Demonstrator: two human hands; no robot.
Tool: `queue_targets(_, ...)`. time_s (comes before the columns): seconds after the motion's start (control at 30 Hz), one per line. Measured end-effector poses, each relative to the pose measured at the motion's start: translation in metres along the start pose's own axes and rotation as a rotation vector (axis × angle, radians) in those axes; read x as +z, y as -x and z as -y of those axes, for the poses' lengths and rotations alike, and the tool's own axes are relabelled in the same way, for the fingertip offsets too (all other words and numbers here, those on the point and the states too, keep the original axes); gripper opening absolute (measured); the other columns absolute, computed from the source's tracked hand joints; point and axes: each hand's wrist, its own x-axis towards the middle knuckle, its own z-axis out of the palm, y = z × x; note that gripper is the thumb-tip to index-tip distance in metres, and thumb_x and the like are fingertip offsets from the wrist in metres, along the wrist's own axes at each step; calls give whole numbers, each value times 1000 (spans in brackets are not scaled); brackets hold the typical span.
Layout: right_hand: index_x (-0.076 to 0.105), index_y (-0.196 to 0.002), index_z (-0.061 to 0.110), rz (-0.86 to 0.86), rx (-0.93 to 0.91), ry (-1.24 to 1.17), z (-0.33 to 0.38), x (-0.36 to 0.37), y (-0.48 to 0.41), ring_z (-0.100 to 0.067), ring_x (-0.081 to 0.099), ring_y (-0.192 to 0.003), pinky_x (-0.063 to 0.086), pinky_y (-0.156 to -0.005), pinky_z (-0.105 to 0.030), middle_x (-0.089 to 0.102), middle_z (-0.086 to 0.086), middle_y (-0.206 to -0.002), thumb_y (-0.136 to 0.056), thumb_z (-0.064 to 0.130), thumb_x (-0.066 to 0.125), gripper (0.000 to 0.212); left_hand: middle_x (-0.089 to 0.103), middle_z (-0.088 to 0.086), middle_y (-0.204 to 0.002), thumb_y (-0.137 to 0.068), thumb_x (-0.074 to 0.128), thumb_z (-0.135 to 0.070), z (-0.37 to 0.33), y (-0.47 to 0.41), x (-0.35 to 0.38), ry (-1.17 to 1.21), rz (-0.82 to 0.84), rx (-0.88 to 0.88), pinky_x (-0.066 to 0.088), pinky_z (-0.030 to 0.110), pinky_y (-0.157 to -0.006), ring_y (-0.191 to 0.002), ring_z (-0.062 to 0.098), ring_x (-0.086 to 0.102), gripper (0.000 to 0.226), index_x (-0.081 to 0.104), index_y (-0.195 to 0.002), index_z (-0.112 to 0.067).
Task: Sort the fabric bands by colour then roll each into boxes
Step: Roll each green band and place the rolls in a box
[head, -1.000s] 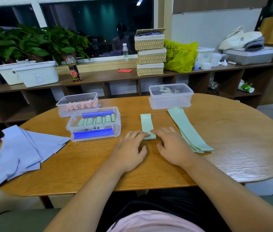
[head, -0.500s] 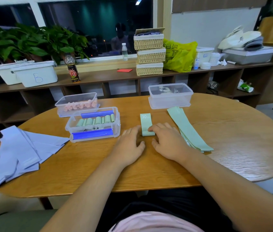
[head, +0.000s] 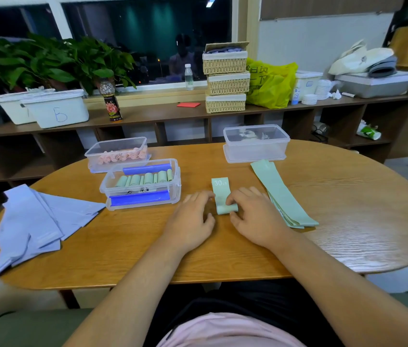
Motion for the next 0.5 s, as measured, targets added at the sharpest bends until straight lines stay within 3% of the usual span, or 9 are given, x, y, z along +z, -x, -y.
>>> queue_targets(0.17, 57, -104, 40, 27, -13, -21, 0, -3, 7, -3, 43, -98, 44, -86, -36, 53, 23, -97, -87, 34, 66, 20, 57, -23, -138, -93, 53, -20, -4, 0, -2, -66, 85, 109, 42, 37, -111, -135, 4, 43, 48, 59, -138, -37)
queue_targets(0.4, 56, -106, 41, 30, 2, -33, 0, -2, 7, -5, 45, -100, 44, -88, -36, 55, 22, -99, -90, 37, 63, 17, 61, -22, -134, -97, 52, -24, -7, 0, -3, -92, 123, 85, 41, 39, -110, -128, 5, 47, 41, 61, -135, -37)
queue_targets(0.5, 57, -108, 41, 25, 8, -28, 0, 0, 7, -6, 46, -101, 44, -89, -37, 56, 23, -100, -92, 38, 62, 17, 61, -19, -137, -99, 53, -23, -10, 2, -7, -62, 109, 54, 41, 36, -110, -129, 6, 48, 45, 56, -142, -36)
